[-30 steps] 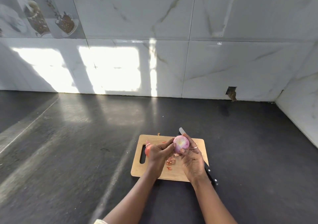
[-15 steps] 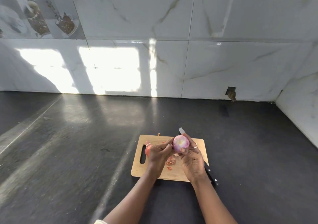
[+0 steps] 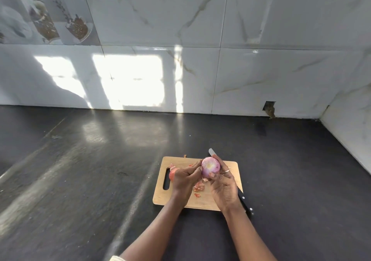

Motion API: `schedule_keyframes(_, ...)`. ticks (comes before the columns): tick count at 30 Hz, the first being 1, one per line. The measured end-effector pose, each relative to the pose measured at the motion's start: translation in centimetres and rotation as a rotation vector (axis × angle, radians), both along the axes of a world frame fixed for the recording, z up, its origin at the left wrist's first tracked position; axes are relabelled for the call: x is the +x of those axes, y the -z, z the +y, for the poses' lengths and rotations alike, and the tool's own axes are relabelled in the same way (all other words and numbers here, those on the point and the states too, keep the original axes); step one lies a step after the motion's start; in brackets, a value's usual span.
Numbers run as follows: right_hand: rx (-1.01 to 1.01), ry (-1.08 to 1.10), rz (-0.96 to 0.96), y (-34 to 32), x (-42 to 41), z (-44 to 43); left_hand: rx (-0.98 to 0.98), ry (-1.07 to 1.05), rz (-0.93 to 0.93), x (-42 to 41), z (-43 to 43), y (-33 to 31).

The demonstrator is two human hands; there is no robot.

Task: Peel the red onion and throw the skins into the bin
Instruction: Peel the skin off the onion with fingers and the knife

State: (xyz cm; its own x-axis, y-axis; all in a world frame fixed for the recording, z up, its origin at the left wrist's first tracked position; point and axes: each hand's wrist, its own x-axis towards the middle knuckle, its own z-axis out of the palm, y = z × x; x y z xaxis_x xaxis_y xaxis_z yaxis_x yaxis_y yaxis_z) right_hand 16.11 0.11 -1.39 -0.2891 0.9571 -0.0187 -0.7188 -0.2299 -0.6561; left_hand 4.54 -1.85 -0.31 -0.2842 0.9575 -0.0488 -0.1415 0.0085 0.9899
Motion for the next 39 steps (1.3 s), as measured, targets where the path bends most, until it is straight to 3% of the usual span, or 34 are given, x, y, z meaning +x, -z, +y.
schedule_keyframes(5, -0.011, 0.008, 0.001, -0.2, -0.1, -0.1, 0.107, -0.027, 0.204, 0.3, 0.1, 0.2)
schedule_keyframes(19, -0.021, 0.001, -0.009, -0.1, 0.0, -0.5, 0.041, -0.002, 0.069, -0.2, -0.4, 0.5)
schedule_keyframes(27, -0.035, 0.006, -0.006, 0.2, 0.3, -0.4, 0.140, -0.076, 0.382, -0.2, -0.4, 0.1)
schedule_keyframes(35, -0.046, 0.027, 0.034, 0.3, 0.4, -0.4, 0.076, -0.089, 0.167, 0.0, -0.8, -0.3)
schedule_keyframes(39, -0.028, 0.042, 0.013, 0.0, 0.3, -0.4, 0.122, -0.075, 0.264, -0.1, -0.9, -0.5)
